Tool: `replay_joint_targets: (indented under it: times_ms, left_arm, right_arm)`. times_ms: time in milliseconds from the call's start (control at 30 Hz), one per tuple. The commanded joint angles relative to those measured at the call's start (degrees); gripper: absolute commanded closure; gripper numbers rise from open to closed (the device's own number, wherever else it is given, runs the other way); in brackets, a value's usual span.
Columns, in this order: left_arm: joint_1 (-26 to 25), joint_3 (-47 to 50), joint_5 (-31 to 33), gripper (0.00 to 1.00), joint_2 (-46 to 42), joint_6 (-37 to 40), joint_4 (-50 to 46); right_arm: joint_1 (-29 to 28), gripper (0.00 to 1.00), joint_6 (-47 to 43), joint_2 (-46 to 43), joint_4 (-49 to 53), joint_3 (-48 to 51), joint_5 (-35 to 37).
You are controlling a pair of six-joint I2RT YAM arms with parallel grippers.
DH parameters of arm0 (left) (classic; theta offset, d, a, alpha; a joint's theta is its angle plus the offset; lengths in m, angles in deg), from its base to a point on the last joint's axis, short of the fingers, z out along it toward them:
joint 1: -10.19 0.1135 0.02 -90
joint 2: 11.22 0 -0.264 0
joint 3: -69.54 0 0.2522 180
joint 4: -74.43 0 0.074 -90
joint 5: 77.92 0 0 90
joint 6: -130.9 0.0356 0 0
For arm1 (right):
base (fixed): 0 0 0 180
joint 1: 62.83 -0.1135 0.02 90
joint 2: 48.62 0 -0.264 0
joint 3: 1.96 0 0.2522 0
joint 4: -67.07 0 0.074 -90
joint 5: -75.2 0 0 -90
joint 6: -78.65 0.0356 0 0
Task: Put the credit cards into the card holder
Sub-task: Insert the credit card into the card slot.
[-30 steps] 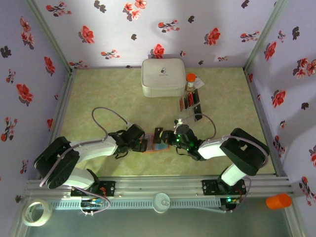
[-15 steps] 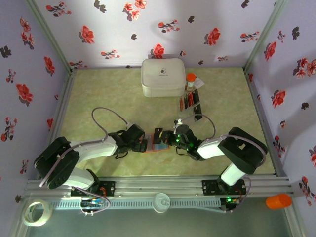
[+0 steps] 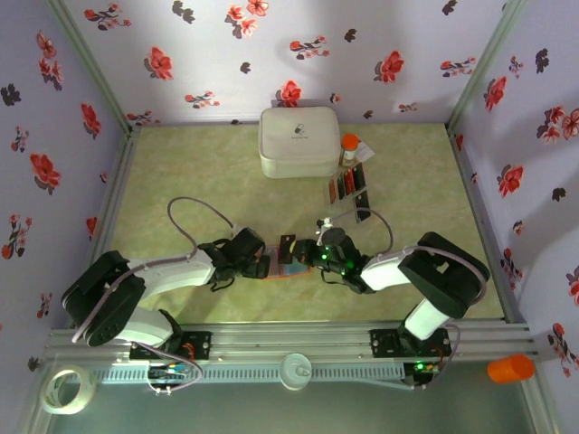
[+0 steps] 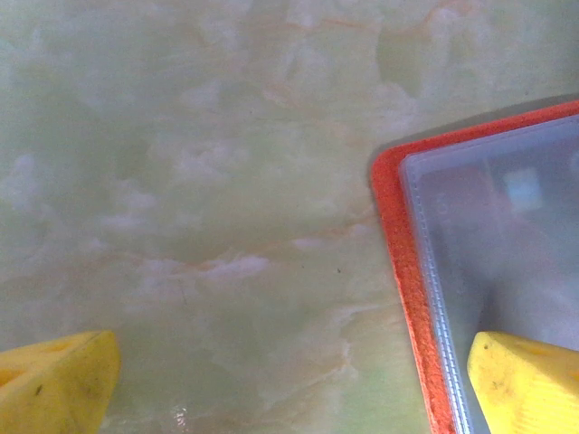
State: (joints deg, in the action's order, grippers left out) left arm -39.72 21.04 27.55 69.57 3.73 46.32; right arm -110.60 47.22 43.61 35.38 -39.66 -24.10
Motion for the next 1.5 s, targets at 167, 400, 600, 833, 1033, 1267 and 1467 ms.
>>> replay_joint_targets:
  times_ms: [167, 400, 600, 833, 1033, 1267, 1467]
  left_arm:
    - [-0.73, 1.07, 1.24, 0.00, -0.11, -0.42, -2.08]
    - [-0.71, 1.08, 1.23, 0.01, -0.11, -0.39, -2.17]
    - [-0.71, 1.07, 1.26, 0.00, -0.11, -0.38, -2.17]
    - [-0.71, 1.07, 1.29, 0.01, -0.11, -0.33, -2.14]
    - [-0.80, 1.07, 1.32, 0.01, -0.16, -0.44, -2.16]
    - [-0.80, 0.90, 1.27, 0.00, 0.04, -0.35, -2.09]
    - [-0.89, 0.86, 1.32, 0.01, 0.13, -0.44, -2.09]
  right_arm:
    - [-0.03, 1.00, 0.80, 3.37, -4.04, -0.53, -2.72]
    - [0.11, 1.00, 1.18, 3.05, -3.97, 1.07, -2.57]
    - [0.10, 1.00, 1.09, 2.35, -1.93, 2.08, -2.39]
    - [0.07, 1.00, 0.34, 0.62, 3.67, 1.72, -2.56]
    - [0.17, 1.00, -1.14, -1.02, 8.79, 1.06, -3.16]
    - [0.52, 1.00, -2.82, -1.04, 13.13, -0.21, -4.62]
    - [1.39, 1.00, -3.68, 0.53, 13.81, -1.26, -6.92]
